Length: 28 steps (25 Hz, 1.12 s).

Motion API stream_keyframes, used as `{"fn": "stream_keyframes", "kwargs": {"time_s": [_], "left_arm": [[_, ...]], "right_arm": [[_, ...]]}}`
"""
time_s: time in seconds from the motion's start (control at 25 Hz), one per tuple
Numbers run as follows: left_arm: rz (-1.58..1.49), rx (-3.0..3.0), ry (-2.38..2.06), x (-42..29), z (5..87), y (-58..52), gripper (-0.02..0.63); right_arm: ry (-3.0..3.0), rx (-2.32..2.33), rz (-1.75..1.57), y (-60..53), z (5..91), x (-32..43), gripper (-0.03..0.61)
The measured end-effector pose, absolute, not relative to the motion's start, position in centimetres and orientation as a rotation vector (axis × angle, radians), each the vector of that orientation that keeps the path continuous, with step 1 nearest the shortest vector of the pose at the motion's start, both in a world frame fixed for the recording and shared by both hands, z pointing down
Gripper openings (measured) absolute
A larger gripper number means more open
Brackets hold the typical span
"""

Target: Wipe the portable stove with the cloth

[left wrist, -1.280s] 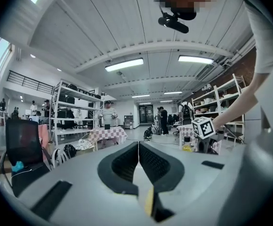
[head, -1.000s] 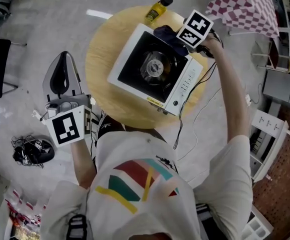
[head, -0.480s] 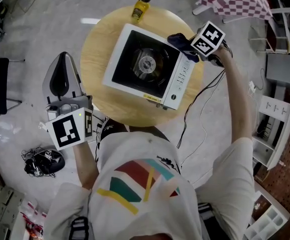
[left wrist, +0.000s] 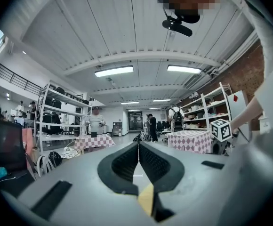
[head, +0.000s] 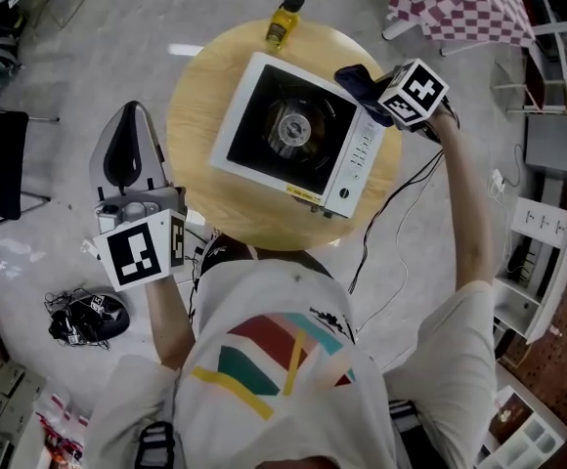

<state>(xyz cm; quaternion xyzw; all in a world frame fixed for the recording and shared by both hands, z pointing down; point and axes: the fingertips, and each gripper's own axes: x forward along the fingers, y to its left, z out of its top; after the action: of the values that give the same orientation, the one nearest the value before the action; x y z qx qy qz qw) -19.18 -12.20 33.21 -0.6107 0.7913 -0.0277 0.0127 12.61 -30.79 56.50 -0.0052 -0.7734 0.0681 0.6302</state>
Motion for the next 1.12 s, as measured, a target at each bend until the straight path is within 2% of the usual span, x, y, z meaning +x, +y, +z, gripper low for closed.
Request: {"fn": "stream_keyframes", "kwargs": {"time_s": [0.2, 0.32, 0.56, 0.68, 1.12], "left_arm": [[-0.065, -1.845, 2.496, -18.8, 33.2, -12.0, 0.006], [-0.026, -1.808, 2.525, -19.3, 33.8, -10.5, 0.006], [0.019, -1.745, 2.599, -22.1, 32.4, -5.1, 0.006], [0.032, -1.719, 2.613, -23.3, 32.2, -3.9, 0.006], [0.012, -1.707, 2.629, -25.1, 32.5, -2.9, 0.006]], "right_arm": [[-1.632, -0.203, -0.730, -31.5, 51.7, 3.9, 0.035], [-1.562, -0.306, -1.017, -29.5, 51.6, -1.6, 0.035], [-1.442, -0.630, -1.256, -25.2, 53.5, -8.3, 0.035], [-1.467, -0.680, -1.236, -25.0, 53.9, -10.4, 0.034], [-1.369, -0.650, -1.241, -27.4, 56.9, -10.7, 0.035]]}}
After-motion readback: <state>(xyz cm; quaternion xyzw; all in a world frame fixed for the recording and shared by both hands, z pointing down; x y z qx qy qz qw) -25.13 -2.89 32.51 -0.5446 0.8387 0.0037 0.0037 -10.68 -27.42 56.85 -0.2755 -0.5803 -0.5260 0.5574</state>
